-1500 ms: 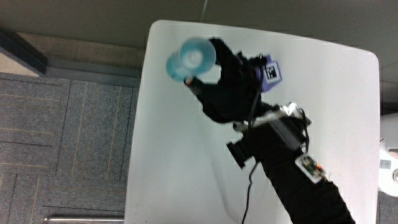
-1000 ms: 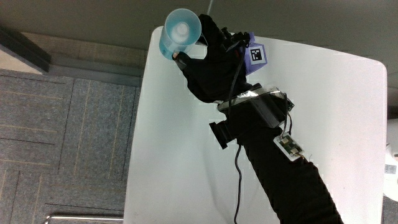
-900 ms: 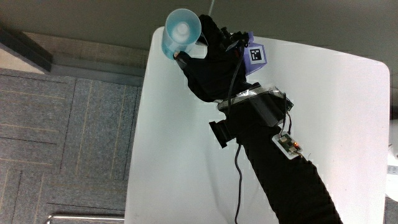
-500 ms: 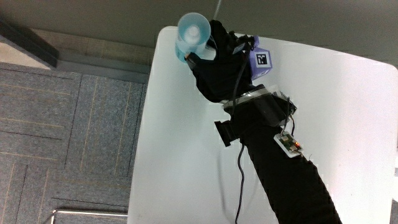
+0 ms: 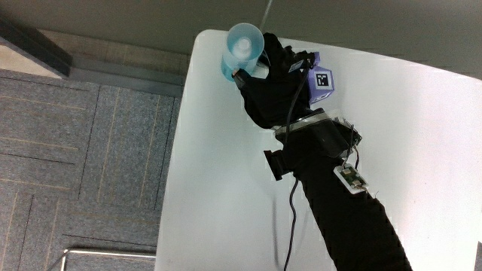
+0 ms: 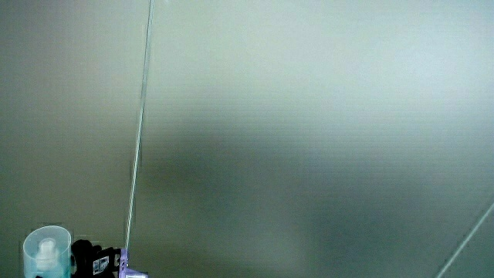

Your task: Place cleaning spray

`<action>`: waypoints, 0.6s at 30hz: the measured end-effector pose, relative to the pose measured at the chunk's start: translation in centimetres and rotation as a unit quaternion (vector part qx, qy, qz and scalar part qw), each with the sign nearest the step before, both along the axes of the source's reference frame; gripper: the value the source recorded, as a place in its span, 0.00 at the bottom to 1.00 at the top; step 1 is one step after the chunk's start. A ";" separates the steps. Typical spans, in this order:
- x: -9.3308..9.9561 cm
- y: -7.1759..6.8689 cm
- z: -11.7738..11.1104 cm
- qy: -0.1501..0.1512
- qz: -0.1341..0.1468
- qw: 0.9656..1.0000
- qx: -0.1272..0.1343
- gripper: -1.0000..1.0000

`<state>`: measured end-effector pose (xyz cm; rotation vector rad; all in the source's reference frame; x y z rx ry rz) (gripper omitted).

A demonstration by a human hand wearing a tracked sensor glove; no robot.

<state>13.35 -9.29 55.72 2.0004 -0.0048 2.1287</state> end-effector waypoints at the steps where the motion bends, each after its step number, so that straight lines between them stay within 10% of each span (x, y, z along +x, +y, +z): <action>1: 0.1 0.0 0.5 0.002 -0.001 1.000 -0.001 0.50; 18: 0.2 0.8 0.9 0.006 -0.001 1.000 -0.020 0.19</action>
